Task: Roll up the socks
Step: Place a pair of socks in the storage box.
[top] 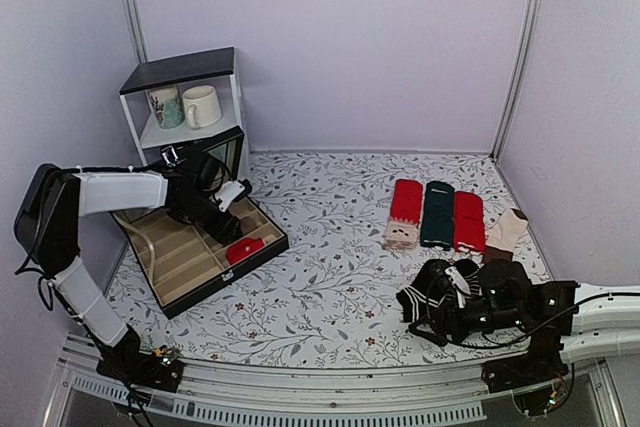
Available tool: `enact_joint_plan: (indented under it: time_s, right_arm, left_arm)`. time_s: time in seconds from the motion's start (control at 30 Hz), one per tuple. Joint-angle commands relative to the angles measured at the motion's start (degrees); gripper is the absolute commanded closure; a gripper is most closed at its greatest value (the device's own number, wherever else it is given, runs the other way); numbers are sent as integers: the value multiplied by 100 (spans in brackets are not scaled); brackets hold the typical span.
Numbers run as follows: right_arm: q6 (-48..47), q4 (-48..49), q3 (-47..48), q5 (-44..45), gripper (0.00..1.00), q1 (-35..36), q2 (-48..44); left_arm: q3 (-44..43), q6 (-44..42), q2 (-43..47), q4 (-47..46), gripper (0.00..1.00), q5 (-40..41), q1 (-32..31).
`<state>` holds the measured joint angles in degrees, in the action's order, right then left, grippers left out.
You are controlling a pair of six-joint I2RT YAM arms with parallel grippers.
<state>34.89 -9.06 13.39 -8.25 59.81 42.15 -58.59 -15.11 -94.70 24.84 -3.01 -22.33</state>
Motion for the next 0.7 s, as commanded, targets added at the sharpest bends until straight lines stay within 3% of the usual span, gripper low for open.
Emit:
enact_joint_plan:
  time_s: [0.0, 0.07, 0.27, 0.67]
  right_arm:
    - [-48, 5, 147, 8, 34, -42, 4]
    - [-46, 10, 140, 8, 34, -41, 16]
    - [-28, 39, 129, -5, 34, -46, 52]
    - [-29, 123, 125, -38, 34, -41, 148]
  left_arm:
    - [-128, -92, 162, 138, 57, -197, 61]
    - [-106, -75, 186, 184, 68, -185, 70]
    - [76, -94, 377, 131, 83, -110, 124]
    - [505, -54, 299, 278, 85, 185, 159]
